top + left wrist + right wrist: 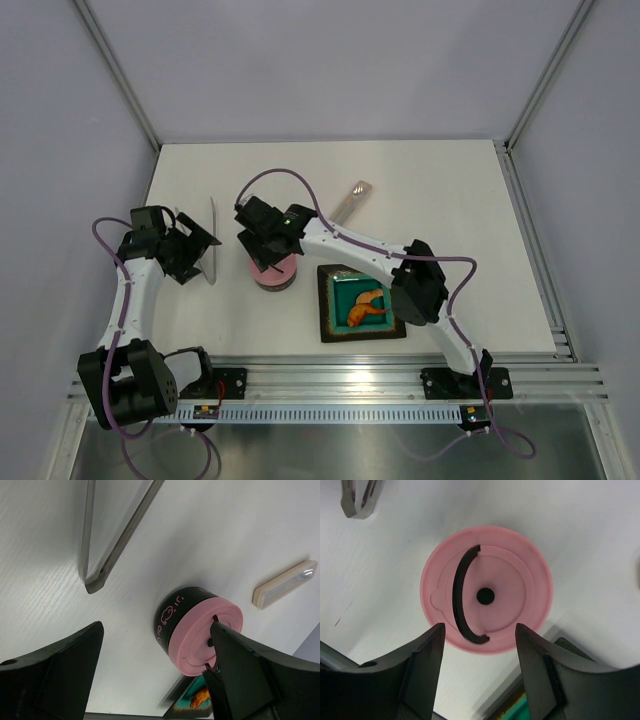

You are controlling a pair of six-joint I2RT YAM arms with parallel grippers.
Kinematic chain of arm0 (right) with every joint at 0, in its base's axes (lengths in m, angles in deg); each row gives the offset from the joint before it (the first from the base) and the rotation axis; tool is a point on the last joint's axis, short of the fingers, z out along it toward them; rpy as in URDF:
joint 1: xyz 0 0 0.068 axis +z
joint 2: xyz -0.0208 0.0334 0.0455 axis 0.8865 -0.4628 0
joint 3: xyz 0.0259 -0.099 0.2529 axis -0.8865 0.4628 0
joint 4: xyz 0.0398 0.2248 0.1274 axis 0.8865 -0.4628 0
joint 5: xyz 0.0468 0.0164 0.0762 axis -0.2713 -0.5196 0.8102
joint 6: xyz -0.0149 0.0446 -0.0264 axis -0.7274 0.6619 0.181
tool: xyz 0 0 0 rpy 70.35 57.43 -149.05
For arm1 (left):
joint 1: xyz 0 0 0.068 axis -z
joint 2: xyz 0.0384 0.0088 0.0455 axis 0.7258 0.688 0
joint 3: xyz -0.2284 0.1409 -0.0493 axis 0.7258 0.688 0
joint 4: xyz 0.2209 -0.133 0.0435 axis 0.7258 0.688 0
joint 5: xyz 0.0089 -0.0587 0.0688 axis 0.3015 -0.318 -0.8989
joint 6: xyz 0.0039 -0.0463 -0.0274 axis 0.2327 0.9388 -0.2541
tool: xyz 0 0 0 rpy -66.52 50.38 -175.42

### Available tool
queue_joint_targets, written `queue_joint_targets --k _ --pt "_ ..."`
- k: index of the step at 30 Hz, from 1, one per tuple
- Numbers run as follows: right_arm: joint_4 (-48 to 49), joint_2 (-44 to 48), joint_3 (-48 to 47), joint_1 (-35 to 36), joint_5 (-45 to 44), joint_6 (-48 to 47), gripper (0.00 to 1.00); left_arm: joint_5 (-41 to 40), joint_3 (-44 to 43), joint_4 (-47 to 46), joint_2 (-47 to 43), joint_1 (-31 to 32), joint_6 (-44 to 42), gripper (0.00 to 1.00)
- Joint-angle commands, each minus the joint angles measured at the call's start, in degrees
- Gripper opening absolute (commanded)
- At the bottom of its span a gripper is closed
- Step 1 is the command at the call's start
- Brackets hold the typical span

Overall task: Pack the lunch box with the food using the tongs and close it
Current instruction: Close the box lid on the packing box, then reset both arms

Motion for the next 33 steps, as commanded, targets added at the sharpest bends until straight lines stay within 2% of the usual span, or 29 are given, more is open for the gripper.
queue_joint_targets --k 1,7,11,12,19,23,27,33 --pt "0.8 11.5 1.5 0.1 -3.2 -0.4 0.66 0.1 0.3 -2.3 -0.5 -0.3 -0.6 0.92" --pt "1.6 21.2 10.1 -0.3 -10.3 1.1 0.69 0.8 0.5 -2.7 -0.4 -0.3 -1.3 0.91" --pt "-0.7 26.8 17.3 -2.5 -19.1 5.3 0.8 1.8 0.4 -3.5 -1.5 -0.1 -2.1 0.91" --pt "-0.8 28.3 21.2 -3.2 -19.9 6.3 0.85 1.7 0.4 -3.8 -2.4 0.2 -2.1 0.91" --pt "0.4 46.1 38.9 -9.5 -23.2 14.3 0.99 2.0 0.1 -4.1 -4.8 0.9 -4.5 0.91" --pt "-2.3 54.5 48.1 -10.3 -33.0 18.2 1.0 3.0 -0.2 -3.4 -6.1 0.9 -5.4 0.92" --pt "-6.7 61.6 56.5 -12.5 -34.1 22.9 0.99 3.7 -0.4 -4.0 -8.8 1.0 -4.8 0.92" --pt "-14.3 70.4 63.2 -12.5 -36.0 34.8 1.0 6.4 -2.3 -3.2 -11.4 1.8 -4.4 0.93"
